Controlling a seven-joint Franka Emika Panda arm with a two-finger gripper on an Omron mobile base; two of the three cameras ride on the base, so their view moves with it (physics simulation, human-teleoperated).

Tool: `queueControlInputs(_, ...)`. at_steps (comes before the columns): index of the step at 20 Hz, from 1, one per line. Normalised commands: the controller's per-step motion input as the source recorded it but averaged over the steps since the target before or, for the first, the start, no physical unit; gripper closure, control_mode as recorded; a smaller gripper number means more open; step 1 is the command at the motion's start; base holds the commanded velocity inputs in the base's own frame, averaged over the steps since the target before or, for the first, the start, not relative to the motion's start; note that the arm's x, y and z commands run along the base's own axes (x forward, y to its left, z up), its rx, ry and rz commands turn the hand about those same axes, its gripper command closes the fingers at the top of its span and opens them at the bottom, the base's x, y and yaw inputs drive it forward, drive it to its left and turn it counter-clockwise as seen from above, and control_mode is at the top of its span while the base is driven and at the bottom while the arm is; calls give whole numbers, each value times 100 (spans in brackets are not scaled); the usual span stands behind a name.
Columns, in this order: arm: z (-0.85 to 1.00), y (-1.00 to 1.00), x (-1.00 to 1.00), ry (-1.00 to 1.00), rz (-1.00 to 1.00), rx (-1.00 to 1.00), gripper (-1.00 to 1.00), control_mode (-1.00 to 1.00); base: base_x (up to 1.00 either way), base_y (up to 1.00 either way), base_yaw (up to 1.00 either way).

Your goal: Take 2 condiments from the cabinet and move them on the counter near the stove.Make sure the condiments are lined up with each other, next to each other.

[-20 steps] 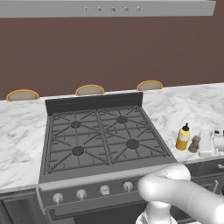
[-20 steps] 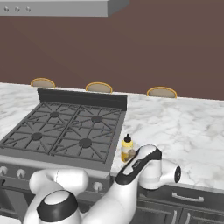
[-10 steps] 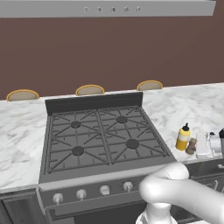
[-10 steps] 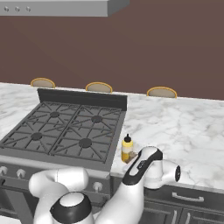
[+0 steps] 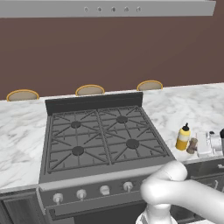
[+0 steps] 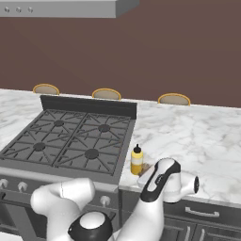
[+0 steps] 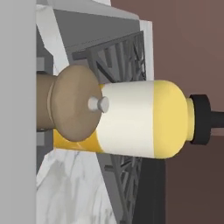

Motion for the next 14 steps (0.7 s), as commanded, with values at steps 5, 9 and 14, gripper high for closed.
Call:
queueControlInputs(5, -17, -4, 20, 0, 0, 0, 100, -100, 0, 0, 0)
queueControlInputs(9, -17, -2, 14, 0, 0, 0, 100, -100, 0, 0, 0)
queueControlInputs(14, -18, 0, 11, 0, 0, 0, 100, -100, 0, 0, 0)
